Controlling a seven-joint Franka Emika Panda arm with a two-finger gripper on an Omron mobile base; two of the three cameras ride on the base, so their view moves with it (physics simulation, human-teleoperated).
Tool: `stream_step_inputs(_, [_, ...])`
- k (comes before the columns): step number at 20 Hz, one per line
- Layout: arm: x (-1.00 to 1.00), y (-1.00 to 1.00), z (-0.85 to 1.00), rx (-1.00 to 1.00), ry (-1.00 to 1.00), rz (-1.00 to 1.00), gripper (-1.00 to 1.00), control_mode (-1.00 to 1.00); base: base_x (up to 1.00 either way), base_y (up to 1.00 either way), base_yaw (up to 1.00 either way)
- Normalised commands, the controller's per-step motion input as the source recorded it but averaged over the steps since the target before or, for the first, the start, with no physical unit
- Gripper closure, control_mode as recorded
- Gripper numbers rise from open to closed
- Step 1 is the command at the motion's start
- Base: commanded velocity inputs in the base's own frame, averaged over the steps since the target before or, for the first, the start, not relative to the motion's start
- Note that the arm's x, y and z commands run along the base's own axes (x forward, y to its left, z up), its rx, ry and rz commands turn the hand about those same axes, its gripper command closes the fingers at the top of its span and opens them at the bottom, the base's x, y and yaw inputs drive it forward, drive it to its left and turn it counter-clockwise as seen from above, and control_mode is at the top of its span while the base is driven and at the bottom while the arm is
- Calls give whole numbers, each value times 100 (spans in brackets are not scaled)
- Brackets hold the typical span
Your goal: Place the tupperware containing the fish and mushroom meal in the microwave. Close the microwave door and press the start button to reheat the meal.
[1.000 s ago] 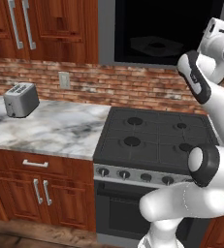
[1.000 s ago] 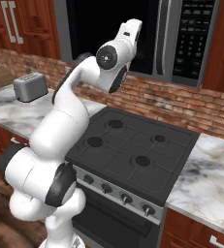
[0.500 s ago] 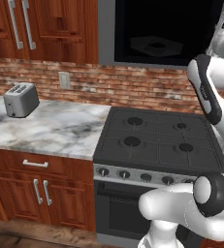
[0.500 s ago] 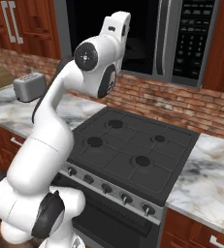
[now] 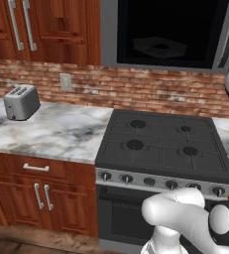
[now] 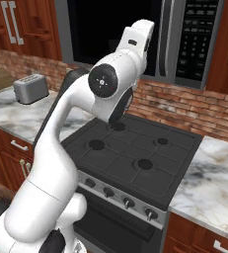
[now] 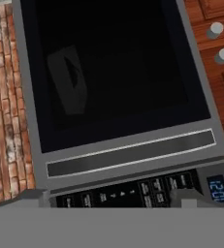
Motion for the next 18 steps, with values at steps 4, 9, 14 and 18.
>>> stream_step_inputs(4, [-61, -54, 0, 6, 0, 0, -100, -100, 0, 0, 0])
stream_step_inputs(9, [-45, -41, -11, 6, 1, 3, -100, -100, 0, 0, 0])
stream_step_inputs(14, [-7, -7, -29, 3, 0, 15, -100, -100, 0, 0, 0])
stream_step_inputs(18, [0, 0, -39, 0, 0, 19, 100, -100, 0, 0, 0])
